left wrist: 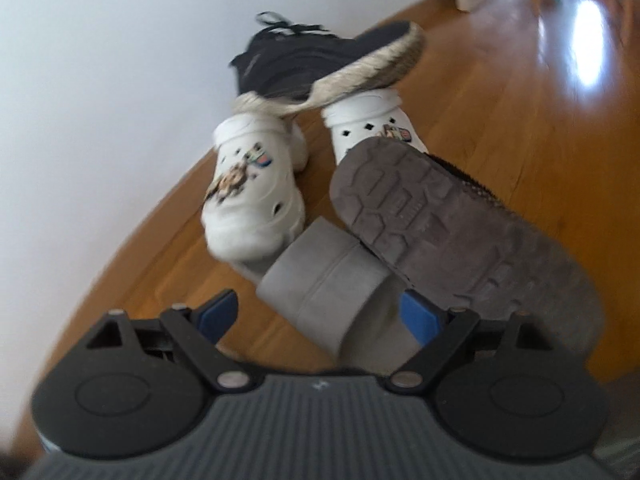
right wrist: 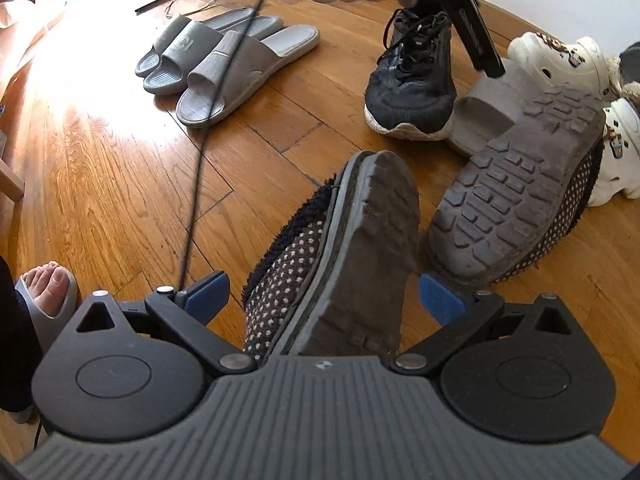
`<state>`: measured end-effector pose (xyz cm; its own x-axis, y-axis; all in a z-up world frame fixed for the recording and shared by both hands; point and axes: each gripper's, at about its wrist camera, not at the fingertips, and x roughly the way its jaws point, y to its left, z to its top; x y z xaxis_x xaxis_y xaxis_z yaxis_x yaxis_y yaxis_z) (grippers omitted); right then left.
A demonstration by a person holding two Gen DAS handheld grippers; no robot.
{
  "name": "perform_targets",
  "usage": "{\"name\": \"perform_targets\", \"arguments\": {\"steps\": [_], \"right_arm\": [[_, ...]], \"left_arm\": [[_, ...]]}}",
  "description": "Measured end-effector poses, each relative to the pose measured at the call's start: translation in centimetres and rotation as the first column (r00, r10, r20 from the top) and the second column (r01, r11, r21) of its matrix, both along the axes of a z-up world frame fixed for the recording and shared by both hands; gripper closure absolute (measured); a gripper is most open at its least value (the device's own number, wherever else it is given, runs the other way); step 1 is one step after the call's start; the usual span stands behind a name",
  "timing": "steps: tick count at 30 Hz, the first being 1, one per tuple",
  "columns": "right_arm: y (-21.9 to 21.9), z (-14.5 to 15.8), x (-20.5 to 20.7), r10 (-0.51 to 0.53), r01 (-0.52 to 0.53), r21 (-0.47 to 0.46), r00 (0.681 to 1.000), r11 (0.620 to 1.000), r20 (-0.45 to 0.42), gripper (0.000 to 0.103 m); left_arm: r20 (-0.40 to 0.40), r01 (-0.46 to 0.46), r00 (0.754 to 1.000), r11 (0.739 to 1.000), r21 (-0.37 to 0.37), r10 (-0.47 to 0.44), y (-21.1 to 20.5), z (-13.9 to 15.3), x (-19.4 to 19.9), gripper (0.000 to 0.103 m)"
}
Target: Organize scattered shoes
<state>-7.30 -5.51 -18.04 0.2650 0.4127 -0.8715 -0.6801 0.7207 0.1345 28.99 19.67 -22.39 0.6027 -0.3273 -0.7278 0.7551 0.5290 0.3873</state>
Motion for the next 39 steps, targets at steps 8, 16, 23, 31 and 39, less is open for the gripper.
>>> {"name": "perform_targets", "arguments": {"steps": [8, 16, 23, 31, 39], "right_arm": [[-0.6, -0.8, 0.2, -0.007, 0.007, 0.001, 0.999, 1.000, -0.036, 0.001], [-0.6, -1.4, 0.8, -0.016, 0.017, 0.020, 0.998, 1.000, -0.066, 0.001], [-0.4, -1.9, 1.3, -0.025, 0.028, 0.028, 0.996, 0.999, -0.089, 0.001], [-0.5, -2.2, 1.5, -0.037, 0.041, 0.030, 0.994, 0.999, -0.105, 0.001], [-0.8, -2.4, 1.5, -0.049, 0.053, 0.032, 0.992, 0.998, -0.116, 0.001]], "left_arm": [[0.023, 0.149, 0.987, 0.969, 0.195, -0.157, -2.0, -3.4, 1.5, 0.015], [-0.033, 0.176, 0.984, 0.952, 0.252, -0.173, -2.2, -4.9, 3.7, 0.015], [-0.033, 0.177, 0.984, 0.954, 0.244, -0.174, -2.7, -5.9, 4.2, 0.007], [-0.012, 0.167, 0.986, 0.958, 0.233, -0.169, -3.0, -6.3, 3.6, 0.009], [-0.019, 0.153, 0.988, 0.965, 0.212, -0.153, -3.1, -6.1, 4.0, 0.015]]}}
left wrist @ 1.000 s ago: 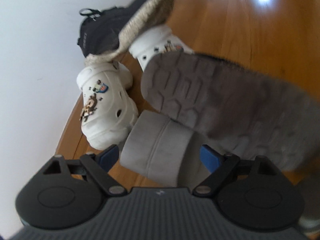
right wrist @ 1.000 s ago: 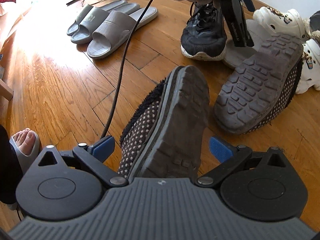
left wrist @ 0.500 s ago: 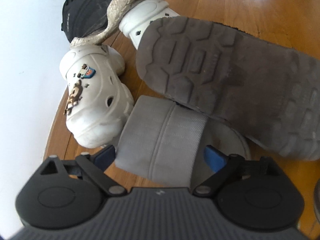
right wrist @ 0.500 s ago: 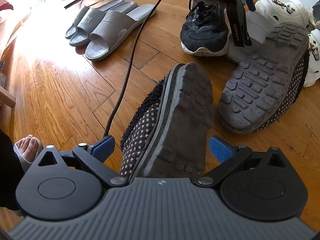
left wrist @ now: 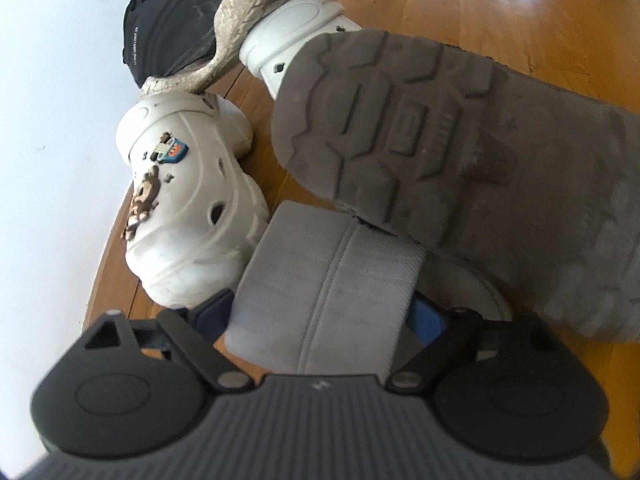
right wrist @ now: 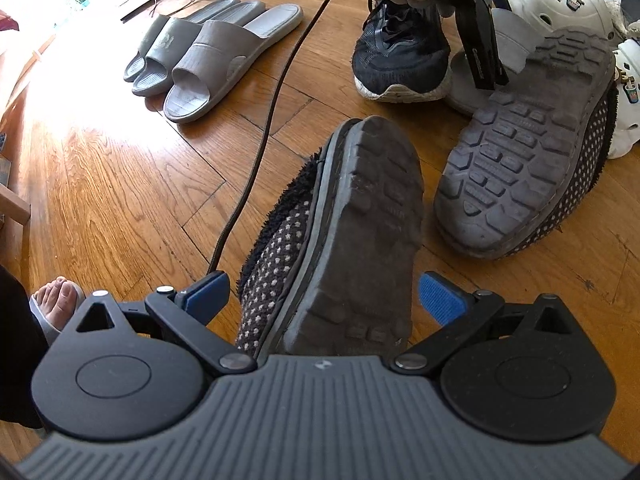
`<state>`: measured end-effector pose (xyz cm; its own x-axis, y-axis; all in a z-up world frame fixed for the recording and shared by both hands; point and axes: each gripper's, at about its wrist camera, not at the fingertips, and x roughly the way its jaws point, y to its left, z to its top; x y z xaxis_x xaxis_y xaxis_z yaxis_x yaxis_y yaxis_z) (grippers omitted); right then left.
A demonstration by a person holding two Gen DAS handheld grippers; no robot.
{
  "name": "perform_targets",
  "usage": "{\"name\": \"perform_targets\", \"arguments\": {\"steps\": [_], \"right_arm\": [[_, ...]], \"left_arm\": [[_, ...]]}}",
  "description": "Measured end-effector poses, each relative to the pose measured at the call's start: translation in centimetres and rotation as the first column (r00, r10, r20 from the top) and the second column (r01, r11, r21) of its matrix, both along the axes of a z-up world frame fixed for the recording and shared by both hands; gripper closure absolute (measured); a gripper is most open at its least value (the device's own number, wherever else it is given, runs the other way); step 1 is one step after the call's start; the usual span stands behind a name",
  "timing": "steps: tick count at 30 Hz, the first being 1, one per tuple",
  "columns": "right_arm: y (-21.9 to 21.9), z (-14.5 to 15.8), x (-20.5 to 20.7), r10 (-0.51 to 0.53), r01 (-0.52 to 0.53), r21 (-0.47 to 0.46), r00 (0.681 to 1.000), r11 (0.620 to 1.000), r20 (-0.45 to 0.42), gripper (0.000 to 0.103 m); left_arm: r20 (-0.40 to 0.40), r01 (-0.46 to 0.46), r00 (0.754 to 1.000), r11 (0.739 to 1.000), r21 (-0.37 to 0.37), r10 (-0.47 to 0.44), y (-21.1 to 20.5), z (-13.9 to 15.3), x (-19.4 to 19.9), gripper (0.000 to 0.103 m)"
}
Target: Organize scattered shoes
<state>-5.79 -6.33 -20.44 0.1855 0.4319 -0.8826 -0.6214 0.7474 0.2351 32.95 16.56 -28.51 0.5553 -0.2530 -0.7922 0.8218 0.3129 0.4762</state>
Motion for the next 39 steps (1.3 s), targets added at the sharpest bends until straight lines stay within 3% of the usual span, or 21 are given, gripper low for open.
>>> {"name": "perform_targets", "arguments": {"steps": [4, 8, 17, 34, 39], "right_arm": [[-0.1, 0.1, -0.1, -0.002, 0.002, 0.003, 1.000, 1.000, 0.001, 0.001], [-0.2, 0.2, -0.3, 0.002, -0.002, 0.004, 1.000, 1.000, 0.006, 0.001], [-0.6, 0.2, -0.4, -0.007, 0.007, -0.004, 1.000, 1.000, 0.010, 0.001], [0.5, 0.8, -1.2, 0.019, -0.018, -0.010, 0.999, 1.000, 0.033, 0.001], [0.7, 1.1, -1.7, 0.030, -0.029, -0.012, 0.999, 0.999, 0.039, 0.001]], "left_arm": [[0.007, 0.017, 1.000, 0.999, 0.027, -0.017, -0.4, -0.8, -0.2, 0.010], [0.029, 0.003, 1.000, 1.000, 0.009, -0.003, -0.5, -0.3, -0.3, 0.020], [0.068, -0.001, 0.998, 1.000, -0.030, 0.003, 0.1, 1.1, -1.4, 0.026], [0.172, 0.058, 0.984, 0.998, -0.028, -0.052, -0.3, 3.3, -3.7, 0.037], [0.128, 0.046, 0.991, 0.998, -0.035, -0.041, 0.4, 3.6, -4.2, 0.037]]}}
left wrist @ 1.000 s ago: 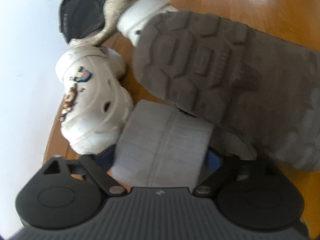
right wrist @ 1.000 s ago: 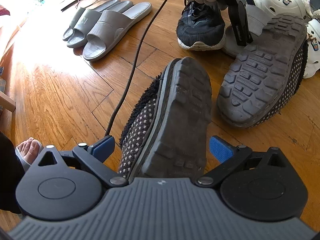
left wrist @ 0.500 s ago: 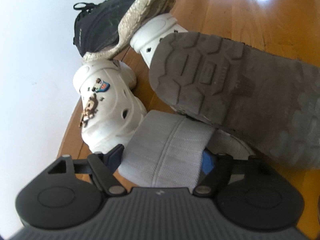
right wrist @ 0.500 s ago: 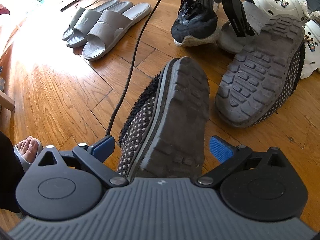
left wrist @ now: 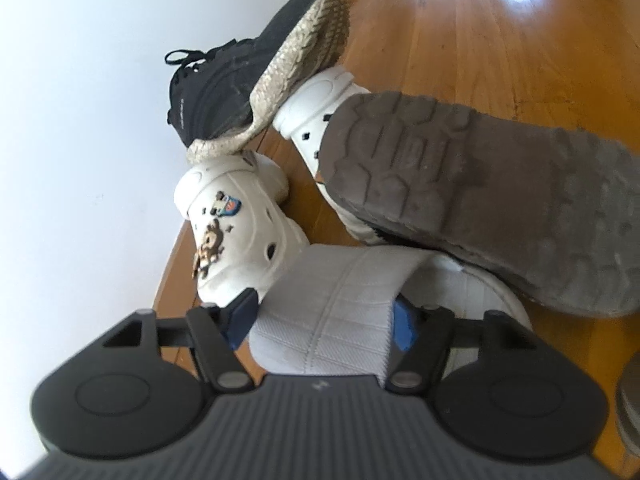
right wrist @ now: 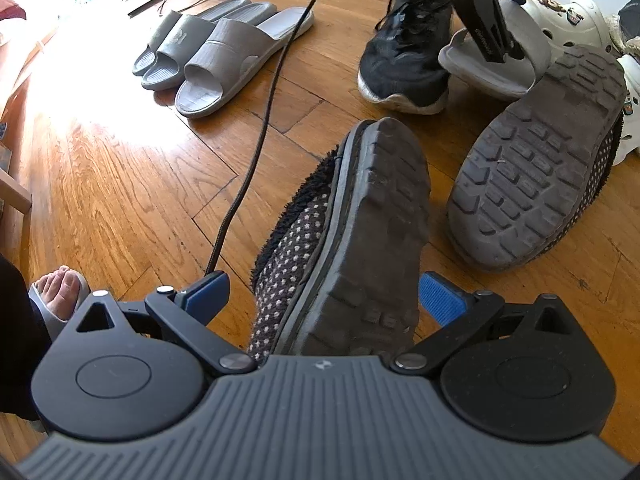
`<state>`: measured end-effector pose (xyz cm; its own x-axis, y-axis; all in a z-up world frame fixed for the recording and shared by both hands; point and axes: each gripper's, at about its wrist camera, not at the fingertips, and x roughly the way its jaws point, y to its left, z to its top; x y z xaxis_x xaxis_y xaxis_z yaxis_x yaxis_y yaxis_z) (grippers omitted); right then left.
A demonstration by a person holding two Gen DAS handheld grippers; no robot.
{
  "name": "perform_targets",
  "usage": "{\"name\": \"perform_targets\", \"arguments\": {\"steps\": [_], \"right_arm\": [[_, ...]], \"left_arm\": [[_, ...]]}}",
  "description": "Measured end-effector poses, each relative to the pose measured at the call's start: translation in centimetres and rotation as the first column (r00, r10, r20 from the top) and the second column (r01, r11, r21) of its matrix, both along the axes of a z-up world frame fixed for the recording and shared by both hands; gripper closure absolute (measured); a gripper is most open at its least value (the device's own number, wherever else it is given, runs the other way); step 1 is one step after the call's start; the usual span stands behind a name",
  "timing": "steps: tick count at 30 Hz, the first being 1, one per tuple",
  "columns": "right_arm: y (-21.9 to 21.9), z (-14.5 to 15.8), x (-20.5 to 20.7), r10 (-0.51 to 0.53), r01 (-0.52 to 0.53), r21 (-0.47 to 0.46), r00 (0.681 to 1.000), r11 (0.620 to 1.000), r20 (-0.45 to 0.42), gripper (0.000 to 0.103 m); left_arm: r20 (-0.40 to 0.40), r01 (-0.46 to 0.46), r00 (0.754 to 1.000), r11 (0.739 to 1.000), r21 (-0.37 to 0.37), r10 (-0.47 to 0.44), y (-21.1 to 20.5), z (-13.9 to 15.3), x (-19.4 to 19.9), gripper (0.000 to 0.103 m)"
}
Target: Organize scattered shoes
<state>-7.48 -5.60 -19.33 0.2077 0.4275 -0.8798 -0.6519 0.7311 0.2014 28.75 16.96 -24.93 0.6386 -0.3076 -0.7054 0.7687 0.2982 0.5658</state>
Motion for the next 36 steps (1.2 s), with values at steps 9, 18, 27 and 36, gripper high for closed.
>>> {"name": "perform_targets", "arguments": {"steps": [9, 18, 27, 36], "right_arm": [[-0.1, 0.2, -0.6, 0.005, -0.005, -0.002, 1.000, 1.000, -0.009, 0.001], [-0.8, 0.2, -0.3, -0.031, 0.031, 0.000, 0.999, 1.000, -0.022, 0.001], [-0.4, -0.3, -0.1, -0.032, 0.032, -0.005, 0.999, 0.999, -0.029, 0.001], [-0.4, -0.3, -0.1, -0.033, 0.033, -0.008, 0.999, 0.999, -0.023, 0.001]], "left_arm": [[-0.100, -0.004, 0.995, 1.000, 0.023, 0.006, -0.3, -0.4, 1.0, 0.022], [-0.161, -0.056, 0.985, 0.998, 0.024, 0.059, -0.7, -1.5, 2.7, 0.019], [-0.126, -0.080, 0.989, 0.997, 0.002, 0.080, -0.7, -1.3, 2.1, 0.024], [-0.142, -0.092, 0.986, 0.996, 0.008, 0.092, -0.7, 0.7, 1.5, 0.025]]}}
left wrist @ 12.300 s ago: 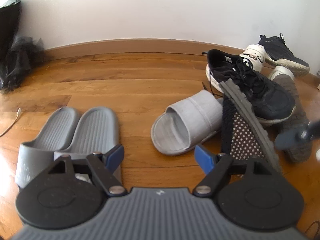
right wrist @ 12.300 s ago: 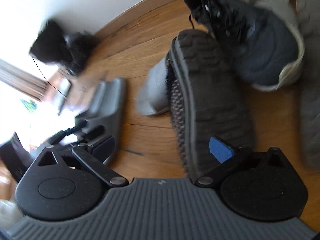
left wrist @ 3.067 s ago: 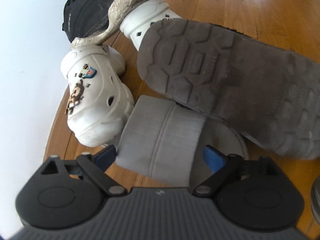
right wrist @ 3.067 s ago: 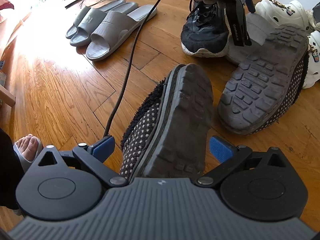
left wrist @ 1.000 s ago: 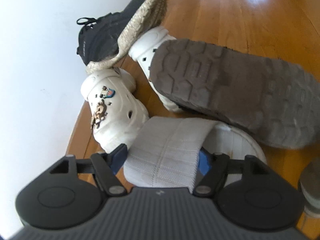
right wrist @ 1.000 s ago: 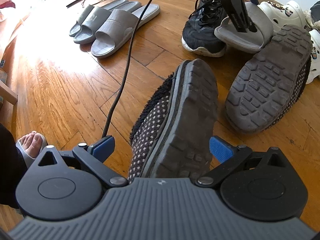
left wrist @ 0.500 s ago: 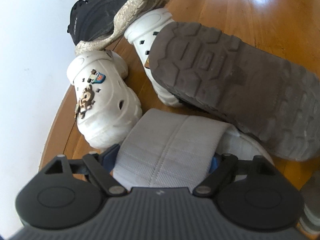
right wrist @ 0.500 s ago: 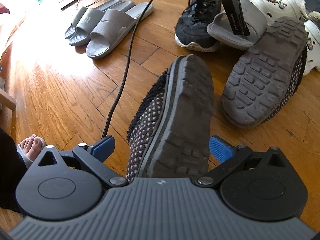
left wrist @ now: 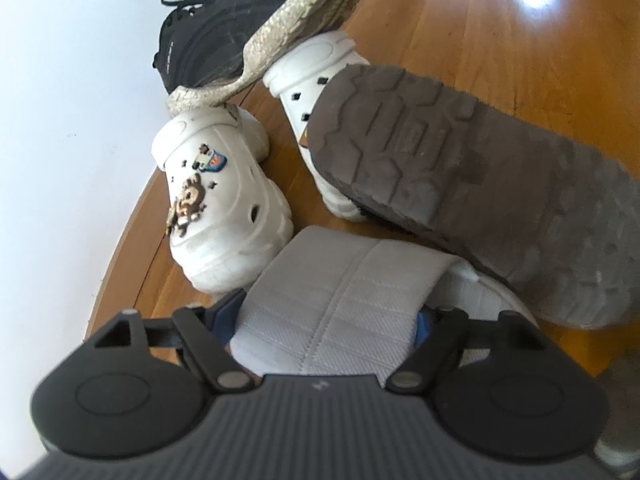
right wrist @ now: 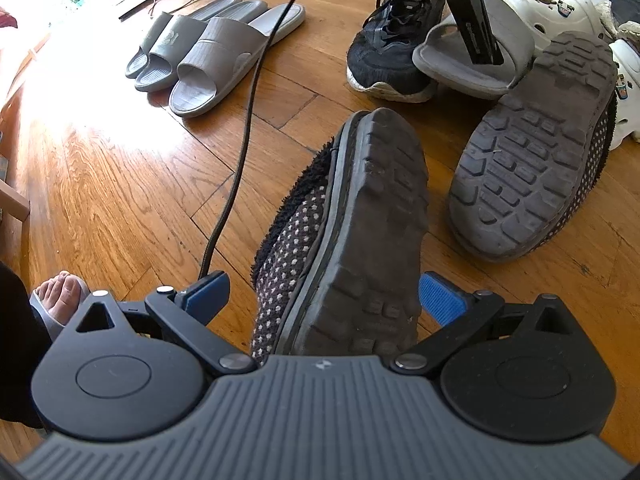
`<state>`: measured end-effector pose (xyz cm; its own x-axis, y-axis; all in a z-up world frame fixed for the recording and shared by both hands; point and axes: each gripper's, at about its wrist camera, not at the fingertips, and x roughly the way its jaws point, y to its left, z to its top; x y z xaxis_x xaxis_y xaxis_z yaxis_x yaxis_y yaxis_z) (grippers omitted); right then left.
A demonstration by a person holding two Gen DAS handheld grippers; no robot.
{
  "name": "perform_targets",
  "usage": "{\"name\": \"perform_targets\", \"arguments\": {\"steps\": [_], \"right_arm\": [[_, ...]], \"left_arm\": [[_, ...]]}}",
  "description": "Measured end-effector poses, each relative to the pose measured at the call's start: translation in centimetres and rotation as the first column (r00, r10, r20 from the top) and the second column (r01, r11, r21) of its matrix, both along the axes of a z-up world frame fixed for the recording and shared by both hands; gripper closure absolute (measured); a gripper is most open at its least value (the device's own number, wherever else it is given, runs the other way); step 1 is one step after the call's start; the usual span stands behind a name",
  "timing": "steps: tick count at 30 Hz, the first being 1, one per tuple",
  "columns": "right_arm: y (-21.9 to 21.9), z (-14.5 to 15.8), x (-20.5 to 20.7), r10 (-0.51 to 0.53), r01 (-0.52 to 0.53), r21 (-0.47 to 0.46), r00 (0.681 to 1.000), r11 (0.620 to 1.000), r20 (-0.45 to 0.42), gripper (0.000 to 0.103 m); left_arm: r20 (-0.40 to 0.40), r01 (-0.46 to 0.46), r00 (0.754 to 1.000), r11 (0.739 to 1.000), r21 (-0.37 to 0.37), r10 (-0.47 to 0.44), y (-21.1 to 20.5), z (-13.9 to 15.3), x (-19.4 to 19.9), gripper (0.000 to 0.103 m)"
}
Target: Organize scattered shoes
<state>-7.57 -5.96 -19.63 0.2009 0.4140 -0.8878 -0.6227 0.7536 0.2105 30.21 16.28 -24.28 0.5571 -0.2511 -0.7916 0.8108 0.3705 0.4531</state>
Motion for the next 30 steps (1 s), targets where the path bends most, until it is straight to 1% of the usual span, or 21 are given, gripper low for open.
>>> {"name": "perform_targets", "arguments": {"steps": [3, 8, 10, 13, 19, 21, 22, 26, 29, 30], "right_arm": [[0.1, 0.0, -0.1, 0.007, -0.007, -0.002, 1.000, 1.000, 0.005, 0.001], [0.2, 0.3, -0.2, 0.014, -0.014, 0.000, 1.000, 1.000, 0.016, 0.001], [0.2, 0.4, -0.3, 0.017, -0.017, 0.001, 1.000, 1.000, 0.020, 0.001], [0.2, 0.6, -0.5, 0.018, -0.018, 0.004, 0.999, 1.000, 0.026, 0.001], [0.2, 1.1, -0.6, 0.017, -0.018, 0.007, 0.999, 1.000, 0.041, 0.001], [0.3, 1.4, -0.6, 0.020, -0.020, 0.011, 0.999, 1.000, 0.051, 0.001], [0.3, 1.5, -0.6, 0.023, -0.023, 0.012, 0.998, 1.000, 0.053, 0.001], [0.8, 1.5, -0.8, 0.039, -0.039, 0.008, 0.998, 0.999, 0.056, 0.001], [1.0, 1.4, -1.1, 0.051, -0.052, 0.004, 0.997, 0.999, 0.053, 0.001], [1.1, 1.4, -1.2, 0.056, -0.056, 0.002, 0.997, 0.998, 0.052, 0.001]], "left_arm": [[-0.008, 0.003, 1.000, 1.000, -0.011, -0.003, 0.0, 1.0, -0.5, 0.025], [-0.028, 0.010, 1.000, 1.000, -0.015, -0.010, 0.2, 1.7, -1.4, 0.025], [-0.021, 0.013, 1.000, 1.000, -0.013, -0.013, 0.4, 1.8, -1.9, 0.025], [-0.013, 0.007, 1.000, 1.000, -0.030, -0.007, 1.3, 2.5, -2.7, 0.026], [0.020, 0.015, 1.000, 0.999, -0.039, -0.014, 2.3, 3.9, -3.7, 0.033], [0.023, 0.023, 0.999, 0.999, -0.035, -0.022, 2.9, 4.5, -4.4, 0.034], [0.023, 0.024, 0.999, 0.999, -0.034, -0.023, 3.0, 4.5, -4.5, 0.034], [0.011, 0.055, 0.998, 0.998, 0.013, -0.056, 3.4, 3.6, -5.8, 0.033], [-0.019, 0.066, 0.998, 0.997, 0.032, -0.065, 3.3, 2.8, -5.8, 0.031], [-0.043, 0.075, 0.996, 0.996, 0.039, -0.074, 3.0, 2.4, -5.5, 0.030]]}}
